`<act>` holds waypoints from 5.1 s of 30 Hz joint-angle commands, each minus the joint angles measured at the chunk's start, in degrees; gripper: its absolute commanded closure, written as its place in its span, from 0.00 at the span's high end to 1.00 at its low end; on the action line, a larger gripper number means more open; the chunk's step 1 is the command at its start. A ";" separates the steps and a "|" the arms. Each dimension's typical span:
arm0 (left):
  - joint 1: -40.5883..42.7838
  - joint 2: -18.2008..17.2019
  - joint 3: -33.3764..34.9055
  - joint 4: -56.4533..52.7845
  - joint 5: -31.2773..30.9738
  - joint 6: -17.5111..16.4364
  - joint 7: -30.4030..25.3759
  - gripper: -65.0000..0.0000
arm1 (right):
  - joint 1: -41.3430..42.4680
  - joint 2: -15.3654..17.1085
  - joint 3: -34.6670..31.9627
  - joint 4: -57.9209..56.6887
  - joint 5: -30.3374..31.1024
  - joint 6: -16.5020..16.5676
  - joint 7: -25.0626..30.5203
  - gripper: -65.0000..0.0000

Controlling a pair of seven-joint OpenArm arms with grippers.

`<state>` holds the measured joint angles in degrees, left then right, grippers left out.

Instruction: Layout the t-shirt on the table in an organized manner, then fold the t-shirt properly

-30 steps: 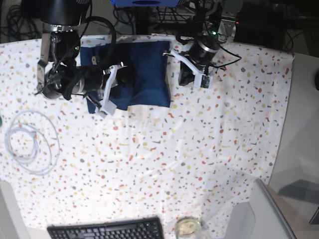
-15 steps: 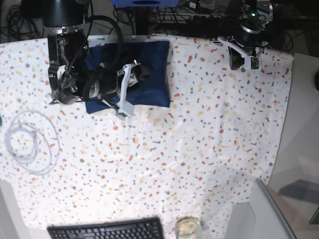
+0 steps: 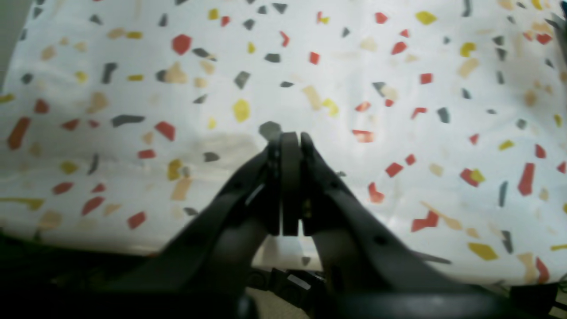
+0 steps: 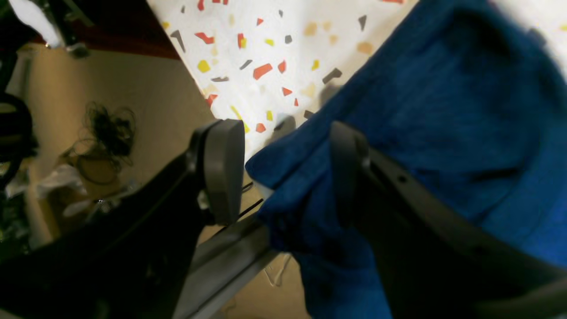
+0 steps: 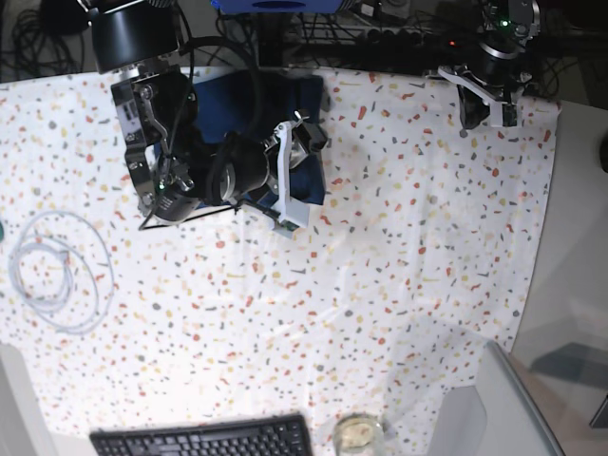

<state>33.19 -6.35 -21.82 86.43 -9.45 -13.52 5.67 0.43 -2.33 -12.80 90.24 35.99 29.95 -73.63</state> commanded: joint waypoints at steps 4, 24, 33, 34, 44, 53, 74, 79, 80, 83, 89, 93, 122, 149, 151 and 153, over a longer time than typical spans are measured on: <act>0.17 -0.64 -0.37 0.12 -0.35 0.02 -1.14 0.00 | 0.76 2.72 0.18 8.27 1.51 -5.65 1.05 0.45; 0.17 -0.20 -4.07 0.12 -0.35 -0.86 -1.14 0.00 | -2.05 7.38 -14.85 -0.61 1.42 -12.15 13.63 0.02; 0.17 -0.20 -3.98 0.12 -0.35 -0.86 -1.14 0.00 | 0.41 7.73 -21.80 2.99 1.51 -12.33 14.50 0.02; 0.17 -0.20 -3.98 0.12 -0.35 -0.86 -1.14 0.00 | 0.15 8.88 -21.71 4.40 1.51 -13.12 14.50 0.02; 0.17 -0.20 -4.07 0.12 -0.35 -0.86 -1.14 0.00 | -0.73 12.66 -18.37 3.08 1.42 -23.23 15.12 0.02; -0.79 -0.20 -3.98 0.03 -0.35 -0.86 -1.14 0.00 | 0.58 12.13 -22.50 -3.77 1.42 -23.23 20.48 0.02; -0.97 -0.11 -3.98 -2.35 -0.35 -0.86 -1.14 0.00 | 1.55 15.65 -21.09 1.68 1.51 -30.70 17.05 0.02; -0.97 -0.11 -3.98 -2.08 -0.35 -0.86 -1.14 0.00 | 1.64 15.03 -22.94 -2.28 1.42 -30.70 20.92 0.02; -0.97 -0.11 -3.98 -2.08 -0.35 -0.86 -1.14 0.00 | 1.73 14.68 -24.17 -2.28 1.42 -30.70 21.01 0.02; -1.06 -0.11 -3.98 -2.26 -0.35 -0.86 -1.14 0.00 | 2.96 13.18 -27.51 -2.81 1.42 -30.79 21.01 0.02; -1.06 -0.11 -3.98 -2.26 -0.35 -0.86 -1.14 0.00 | 3.05 10.72 -28.74 -2.90 1.42 -30.88 20.75 0.02; -1.06 -0.11 -3.89 -2.08 -0.35 -0.86 -1.14 0.00 | 4.01 10.99 -28.39 -2.37 1.42 -30.97 20.75 0.02; -1.94 0.77 6.92 0.73 -0.44 -0.86 -1.14 0.00 | -5.04 24.17 -9.75 8.62 1.51 -37.74 25.05 0.02; -8.35 -1.25 35.76 0.29 -11.07 2.75 -1.14 0.00 | -1.35 24.26 -1.49 -7.56 1.42 -37.56 29.36 0.02; -8.35 -1.25 35.76 0.82 -11.43 2.75 -1.14 0.00 | -1.35 24.35 -1.14 -8.52 1.42 -37.56 30.33 0.02; -8.00 -1.25 35.76 2.14 -11.60 2.75 -1.14 0.00 | -1.61 24.53 -0.87 -7.99 1.42 -37.56 30.33 0.02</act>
<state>25.10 -7.77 13.85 87.15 -20.21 -10.24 6.09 -2.00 21.41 -14.22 81.06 37.08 -7.73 -44.12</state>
